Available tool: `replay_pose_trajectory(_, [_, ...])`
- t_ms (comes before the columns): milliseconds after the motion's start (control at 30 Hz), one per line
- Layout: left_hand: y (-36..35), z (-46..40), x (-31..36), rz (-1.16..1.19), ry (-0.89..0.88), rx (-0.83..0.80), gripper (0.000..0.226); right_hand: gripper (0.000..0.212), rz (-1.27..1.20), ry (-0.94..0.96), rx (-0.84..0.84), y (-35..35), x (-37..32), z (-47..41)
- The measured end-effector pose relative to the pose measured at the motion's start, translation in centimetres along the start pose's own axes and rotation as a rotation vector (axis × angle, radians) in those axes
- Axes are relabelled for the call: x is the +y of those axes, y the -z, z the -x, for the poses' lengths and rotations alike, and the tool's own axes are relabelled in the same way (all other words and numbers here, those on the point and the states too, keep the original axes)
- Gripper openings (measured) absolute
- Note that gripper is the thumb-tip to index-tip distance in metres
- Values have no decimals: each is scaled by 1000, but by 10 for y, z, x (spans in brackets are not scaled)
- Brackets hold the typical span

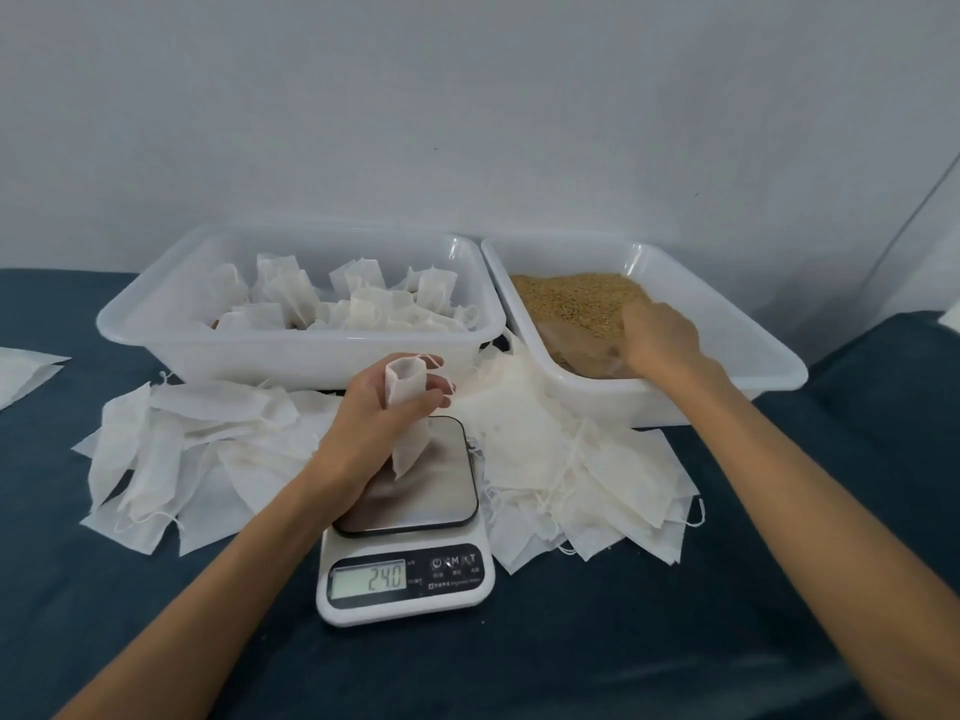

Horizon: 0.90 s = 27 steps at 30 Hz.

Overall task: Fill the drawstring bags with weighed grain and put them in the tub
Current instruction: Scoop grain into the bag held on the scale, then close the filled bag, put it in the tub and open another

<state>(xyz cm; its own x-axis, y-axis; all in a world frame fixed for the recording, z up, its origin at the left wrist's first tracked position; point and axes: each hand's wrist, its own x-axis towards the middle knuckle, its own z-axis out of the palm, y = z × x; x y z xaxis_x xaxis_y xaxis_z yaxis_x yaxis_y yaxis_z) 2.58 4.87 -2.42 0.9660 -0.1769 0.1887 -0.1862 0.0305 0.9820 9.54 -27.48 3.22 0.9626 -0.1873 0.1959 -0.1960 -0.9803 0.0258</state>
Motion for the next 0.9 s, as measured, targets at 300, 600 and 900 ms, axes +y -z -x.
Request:
replay_pose_trajectory(300, [2,-1,8,-117,-22,105,37,18,-798,523,415,-16,-98,122])
replay_pose_trajectory(600, [55,-74,59,-417,-163,449,44,32,-725,716,429,-55,-109,138])
replay_pose_trajectory(900, [100,-145,40,-887,203,487,28,40,-733,597,342,-50,-97,136])
